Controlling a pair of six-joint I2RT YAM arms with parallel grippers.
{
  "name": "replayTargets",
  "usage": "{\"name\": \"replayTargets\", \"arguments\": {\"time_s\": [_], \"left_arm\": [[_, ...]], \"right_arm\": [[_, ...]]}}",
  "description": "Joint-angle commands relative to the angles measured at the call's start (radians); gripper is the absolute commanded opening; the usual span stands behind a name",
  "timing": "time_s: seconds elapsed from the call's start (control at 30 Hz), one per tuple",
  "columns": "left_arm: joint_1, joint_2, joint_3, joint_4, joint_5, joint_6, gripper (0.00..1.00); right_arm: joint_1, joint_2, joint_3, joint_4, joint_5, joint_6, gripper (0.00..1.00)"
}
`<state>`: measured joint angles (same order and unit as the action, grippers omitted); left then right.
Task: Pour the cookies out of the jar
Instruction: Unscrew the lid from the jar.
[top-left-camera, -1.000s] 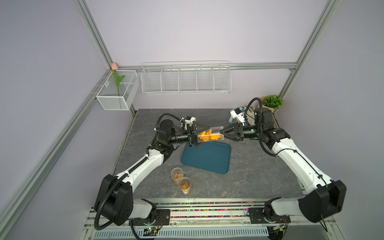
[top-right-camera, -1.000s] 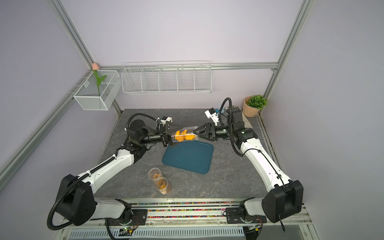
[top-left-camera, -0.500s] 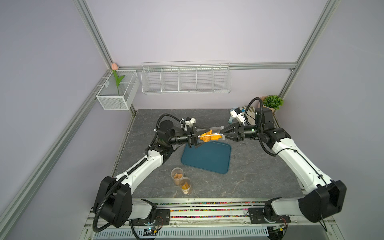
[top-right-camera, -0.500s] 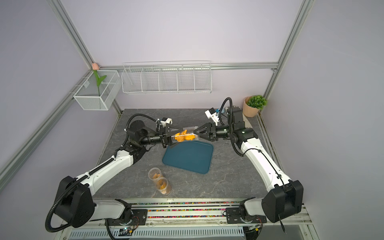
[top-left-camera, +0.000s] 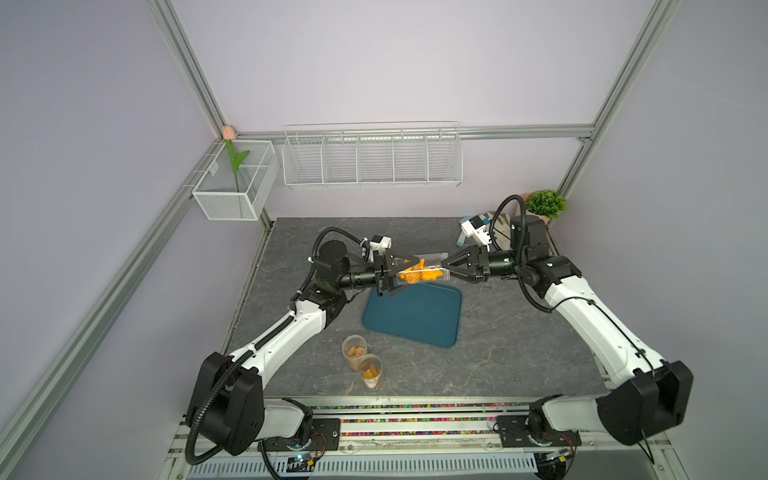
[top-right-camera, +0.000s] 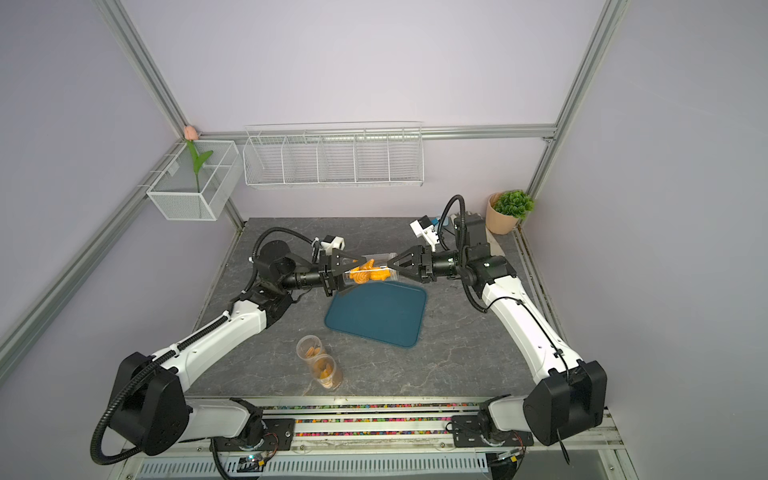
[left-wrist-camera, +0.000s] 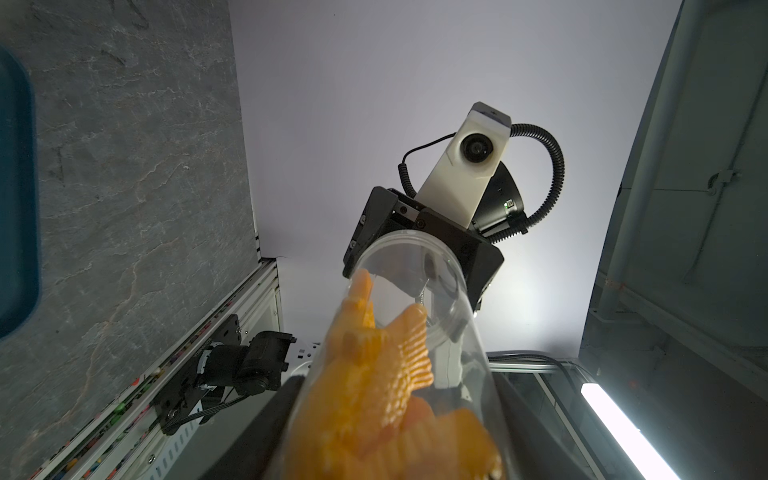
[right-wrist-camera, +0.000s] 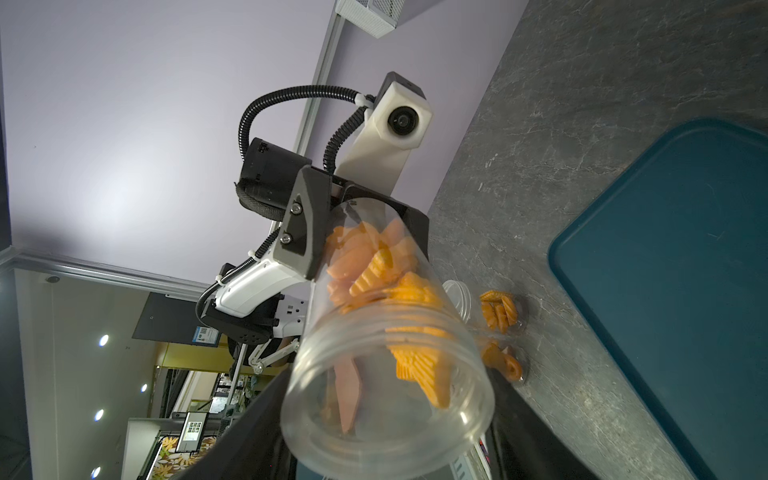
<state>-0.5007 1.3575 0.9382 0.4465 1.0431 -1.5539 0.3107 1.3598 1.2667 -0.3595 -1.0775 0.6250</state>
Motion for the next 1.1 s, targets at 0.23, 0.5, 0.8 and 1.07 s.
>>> {"name": "replayTargets", "arguments": {"time_s": [0.23,0.5,0.8,1.07], "left_arm": [[-0.006,0.017,0.062,0.047,0.066,-0.011,0.63],[-0.006,0.029,0.063,0.082,0.067,-0.034,0.63],[-0.006,0.016,0.083,0.026,0.069,0.027,0.63],[-0.006,0.02,0.093,0.032,0.074,0.038,0.63]], "right_arm": [[-0.004,-0.113,-0.112,0.208,0.052,-0.199,0.77],[0.007,-0.064,-0.069,0.159,0.064,-0.245,0.89],[-0.011,-0.05,0.162,-0.176,0.177,0.076,0.95],[-0.006,-0.093,0.044,-0.188,0.087,0.267,0.95]]}}
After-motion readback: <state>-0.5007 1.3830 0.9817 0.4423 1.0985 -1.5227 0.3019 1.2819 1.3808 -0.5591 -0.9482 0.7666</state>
